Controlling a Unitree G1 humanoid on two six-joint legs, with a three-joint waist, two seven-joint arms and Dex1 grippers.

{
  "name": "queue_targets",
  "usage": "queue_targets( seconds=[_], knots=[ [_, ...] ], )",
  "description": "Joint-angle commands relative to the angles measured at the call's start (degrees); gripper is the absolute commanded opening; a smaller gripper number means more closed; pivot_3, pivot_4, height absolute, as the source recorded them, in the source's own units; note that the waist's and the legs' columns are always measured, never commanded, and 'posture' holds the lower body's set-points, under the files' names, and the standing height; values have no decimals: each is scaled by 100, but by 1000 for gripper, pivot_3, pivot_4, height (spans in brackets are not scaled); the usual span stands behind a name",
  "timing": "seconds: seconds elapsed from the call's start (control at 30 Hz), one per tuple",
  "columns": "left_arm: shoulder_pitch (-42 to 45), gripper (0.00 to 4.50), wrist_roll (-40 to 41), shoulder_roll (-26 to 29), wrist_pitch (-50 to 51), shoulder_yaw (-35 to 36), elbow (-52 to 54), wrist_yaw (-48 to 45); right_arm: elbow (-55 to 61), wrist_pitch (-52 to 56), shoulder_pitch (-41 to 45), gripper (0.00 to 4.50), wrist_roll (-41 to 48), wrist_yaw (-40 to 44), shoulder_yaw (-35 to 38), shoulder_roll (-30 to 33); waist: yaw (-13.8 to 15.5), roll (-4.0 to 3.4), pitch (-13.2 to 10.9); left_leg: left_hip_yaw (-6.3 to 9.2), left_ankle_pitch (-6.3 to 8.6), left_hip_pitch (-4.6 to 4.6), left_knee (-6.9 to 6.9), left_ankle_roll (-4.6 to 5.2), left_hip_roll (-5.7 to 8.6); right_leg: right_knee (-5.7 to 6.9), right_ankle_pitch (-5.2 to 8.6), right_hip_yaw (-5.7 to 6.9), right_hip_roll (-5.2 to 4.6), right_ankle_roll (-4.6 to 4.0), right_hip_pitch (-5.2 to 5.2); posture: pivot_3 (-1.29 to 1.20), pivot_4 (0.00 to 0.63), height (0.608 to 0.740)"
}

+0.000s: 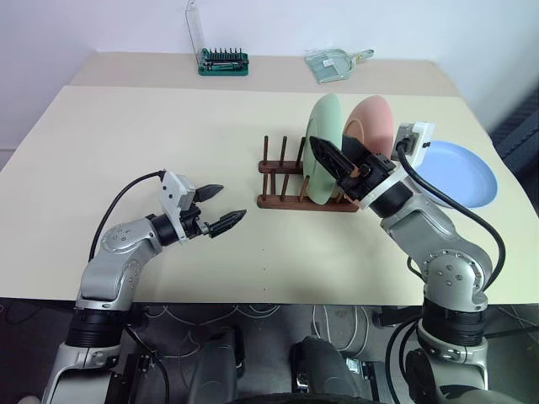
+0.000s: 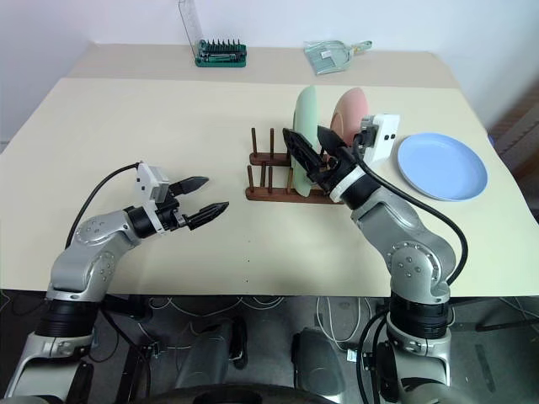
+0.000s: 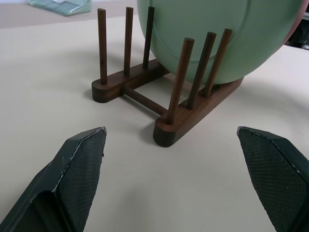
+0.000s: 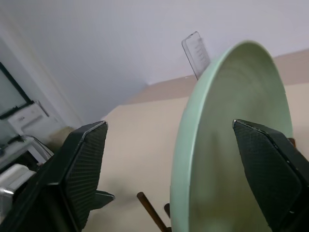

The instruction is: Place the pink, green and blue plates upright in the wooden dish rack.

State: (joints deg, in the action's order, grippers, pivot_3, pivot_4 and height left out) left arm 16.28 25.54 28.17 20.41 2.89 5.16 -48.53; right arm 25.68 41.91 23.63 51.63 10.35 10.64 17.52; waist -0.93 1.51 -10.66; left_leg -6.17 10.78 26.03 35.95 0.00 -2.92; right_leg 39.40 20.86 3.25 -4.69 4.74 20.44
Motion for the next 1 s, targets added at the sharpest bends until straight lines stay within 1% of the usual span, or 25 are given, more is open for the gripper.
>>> queue_targets(
  seconds=[0.03, 0.1, 0.23, 0.27, 0.4, 0.47, 0.57, 0.63, 0.7, 0.73, 0.8, 0.87, 1.0],
  knots=[
    [-20, 4500, 30, -5, -109, 13, 148, -45, 421, -66, 256, 4245, -299, 224, -1, 546, 4, -2, -1, 0, 0, 0, 0, 0, 0, 0, 0, 0, -1, 0, 0, 0, 150, 732],
    [-26, 4500, 30, -5, -111, 12, 143, -56, 538, -69, 315, 4245, -437, 368, -53, 883, 2, -2, -1, -1, 1, 0, 1, 1, 0, -1, 0, 0, -1, 0, 0, 0, 150, 732],
    [-10, 4500, 23, -20, -116, 1, 125, -66, 661, -71, 375, 4245, -652, 582, -70, 1347, 1, -2, -1, 0, 3, 0, -1, 5, -1, -3, 0, 0, 0, 0, 0, 0, 150, 732],
    [-4, 4500, 24, -25, -130, 0, 123, -78, 736, -115, 388, 4245, -773, 714, -44, 1566, 3, -2, -1, 0, 3, 0, -1, 5, -1, -3, 0, 0, -1, 0, 0, 0, 150, 732],
    [22, 4500, 70, -44, -126, -2, 124, -149, 917, -33, 525, 4245, -445, 1045, 503, 2177, 15, -5, -3, -1, 4, 0, 1, 6, 0, -6, 0, 1, -3, 0, -2, 0, 150, 732],
    [30, 4500, 46, -46, -134, -18, 115, -175, 874, -42, 473, 4245, -327, 1269, 897, 2512, 18, -5, -3, 0, 4, 1, 0, 7, 0, -9, 0, 1, -2, 0, -3, 0, 150, 732],
    [58, 4500, -14, -30, -201, -87, 123, -263, 448, -192, 126, 4245, -880, 1462, 1321, 3069, 32, -3, -2, -1, 12, 1, 1, 21, 1, -16, 0, 2, -4, 0, -9, 0, 150, 732],
    [71, 4500, 1, 28, -159, -206, 155, -435, -113, -351, -416, 4245, -1404, 1771, 1671, 3545, 50, 0, 0, 0, 12, 1, 4, 21, 2, -19, 0, 3, -5, 0, -12, 0, 150, 732],
    [76, 4500, 3, 84, -159, -316, 175, -596, -534, -705, -1105, 4245, -2099, 2118, 1602, 4003, 68, -2, 1, -2, 11, 1, 7, 18, 5, -26, 0, 5, -7, 1, -17, 0, 150, 732],
    [89, 4500, -13, 96, -189, -362, 174, -657, -729, -927, -1412, 4245, -2454, 2236, 1427, 4188, 49, -2, 1, -4, 10, 1, 6, 17, 8, -28, 0, 5, -9, 2, -18, 0, 150, 732],
    [120, 4500, -44, 113, -244, -436, 172, -753, -1093, -1270, -1756, 4245, -3002, 2360, 1109, 4397, 13, -19, 9, -6, 7, 1, 6, 12, 6, -28, 0, 3, -7, 2, -15, 0, 150, 732],
    [185, 4500, -89, 115, -326, -542, 150, -866, -1696, -1620, -1690, 4245, -3452, 2331, 684, 4344, -48, -25, 10, -11, 6, -11, 4, 11, 1, -21, 0, -1, 0, 2, -16, 0, 150, 732],
    [256, 4500, -181, 100, -450, -746, 211, -1025, -3220, -2272, -1117, 4245, -4412, 2129, -222, 4098, -95, -34, 11, -18, 3, -44, 2, 5, -1, -6, 0, -10, 5, 1, -30, 0, 150, 732]
  ],
)
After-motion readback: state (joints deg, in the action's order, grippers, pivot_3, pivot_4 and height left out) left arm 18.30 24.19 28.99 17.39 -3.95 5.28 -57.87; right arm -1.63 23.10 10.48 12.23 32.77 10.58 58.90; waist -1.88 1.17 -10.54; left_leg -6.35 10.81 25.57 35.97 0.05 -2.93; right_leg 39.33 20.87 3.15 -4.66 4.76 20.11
